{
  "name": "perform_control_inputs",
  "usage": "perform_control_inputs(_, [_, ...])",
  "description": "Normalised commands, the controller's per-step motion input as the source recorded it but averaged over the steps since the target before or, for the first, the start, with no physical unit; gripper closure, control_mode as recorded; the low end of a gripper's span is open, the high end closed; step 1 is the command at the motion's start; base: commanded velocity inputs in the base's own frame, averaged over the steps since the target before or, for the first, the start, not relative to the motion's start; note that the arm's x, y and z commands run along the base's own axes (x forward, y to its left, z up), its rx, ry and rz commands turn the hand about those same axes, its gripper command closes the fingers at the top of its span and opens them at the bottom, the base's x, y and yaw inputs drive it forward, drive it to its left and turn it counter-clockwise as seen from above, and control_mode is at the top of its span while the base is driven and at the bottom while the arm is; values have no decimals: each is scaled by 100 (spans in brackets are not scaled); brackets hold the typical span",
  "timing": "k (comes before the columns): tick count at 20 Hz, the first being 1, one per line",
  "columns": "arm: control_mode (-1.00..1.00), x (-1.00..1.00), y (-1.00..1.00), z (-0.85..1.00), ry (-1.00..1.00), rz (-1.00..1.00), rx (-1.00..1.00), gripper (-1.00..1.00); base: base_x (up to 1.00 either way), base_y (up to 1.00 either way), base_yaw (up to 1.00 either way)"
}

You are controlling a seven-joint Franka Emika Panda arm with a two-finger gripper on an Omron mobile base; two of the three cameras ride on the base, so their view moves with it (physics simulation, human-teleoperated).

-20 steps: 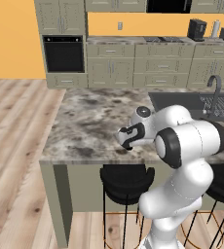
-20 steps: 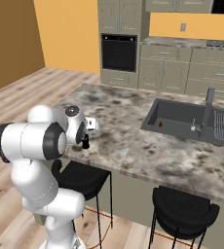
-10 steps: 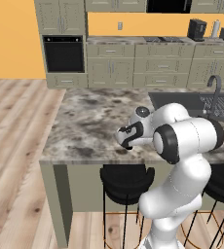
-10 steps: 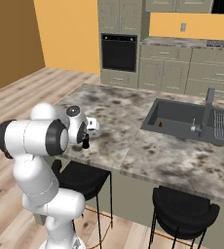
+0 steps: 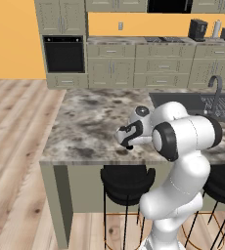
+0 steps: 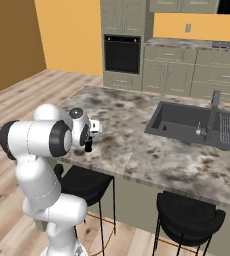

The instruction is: Place the large bottle from the dining counter next to the other large bottle outside the sink, and place the small bottle from the dining counter next to the other small bottle inside the sink.

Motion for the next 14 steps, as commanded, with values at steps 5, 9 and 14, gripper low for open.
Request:
perform_control_inputs(5, [-100, 1, 0, 0, 0, 0, 1, 100, 0, 0, 0])
perform_control_inputs(9, [-100, -5, 2, 25, -4, 0, 0, 100, 0, 0, 0])
perform_control_inputs(14, [-100, -13, 10, 42, -6, 0, 0, 100, 0, 0, 0])
